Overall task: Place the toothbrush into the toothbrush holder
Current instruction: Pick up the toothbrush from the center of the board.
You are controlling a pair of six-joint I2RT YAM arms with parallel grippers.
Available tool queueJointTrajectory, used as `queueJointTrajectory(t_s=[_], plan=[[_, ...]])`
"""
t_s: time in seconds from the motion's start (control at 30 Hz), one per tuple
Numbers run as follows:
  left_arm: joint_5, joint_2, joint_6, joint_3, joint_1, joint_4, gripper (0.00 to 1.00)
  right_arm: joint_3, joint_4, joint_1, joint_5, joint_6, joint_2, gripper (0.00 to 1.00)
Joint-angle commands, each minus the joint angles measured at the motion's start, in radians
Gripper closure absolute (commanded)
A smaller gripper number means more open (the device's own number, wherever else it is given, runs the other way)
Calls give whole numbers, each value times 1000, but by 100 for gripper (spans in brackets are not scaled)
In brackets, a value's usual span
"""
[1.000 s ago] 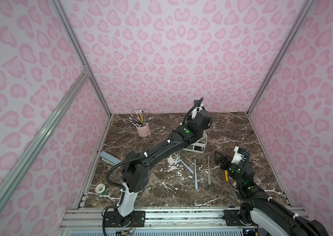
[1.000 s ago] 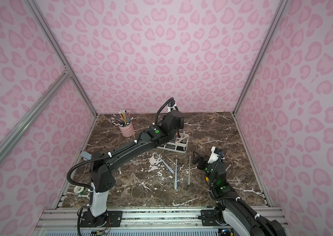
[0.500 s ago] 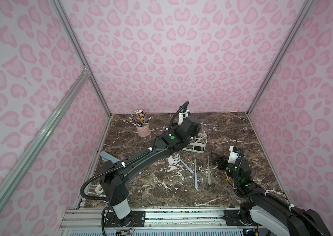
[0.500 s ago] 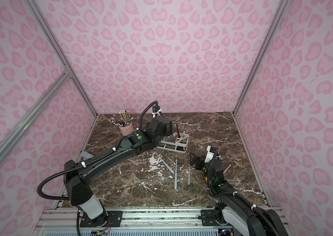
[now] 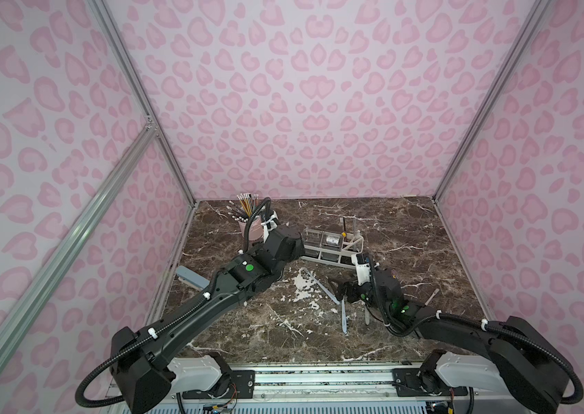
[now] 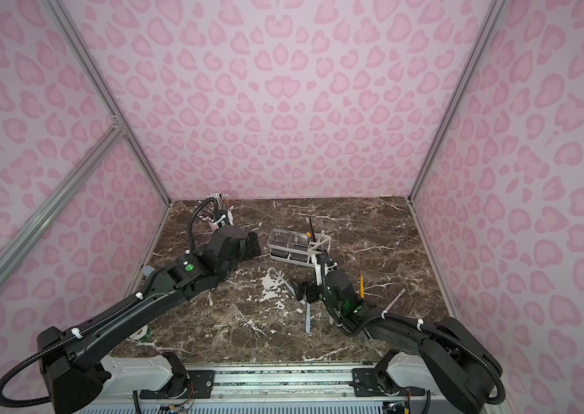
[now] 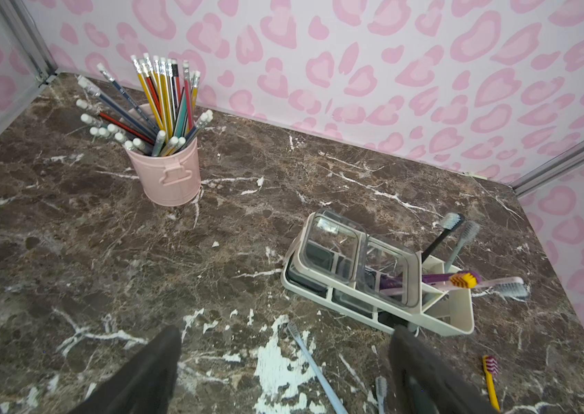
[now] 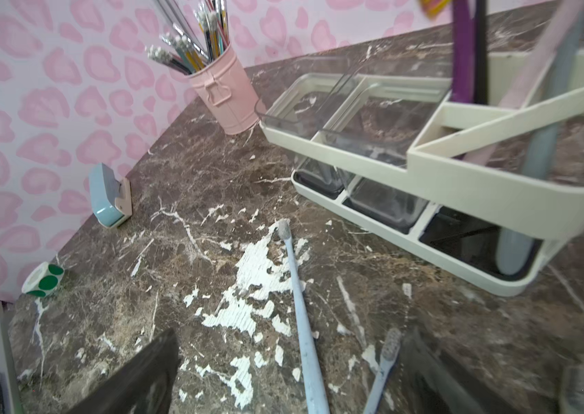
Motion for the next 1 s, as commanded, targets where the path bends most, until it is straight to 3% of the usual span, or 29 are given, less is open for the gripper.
queueJointTrajectory(t_s=[0.0,0.6,0.97], plan=[[32,-60,-46,-41,35,-7,4,78,-33,58,62,-62,73,2],[171,-283,23,-200,229,-24,4,476,-247,114,151,-162,473,18],[191,-323,40,-230,270,-12,4,633,-360,117,187,-193,612,31]])
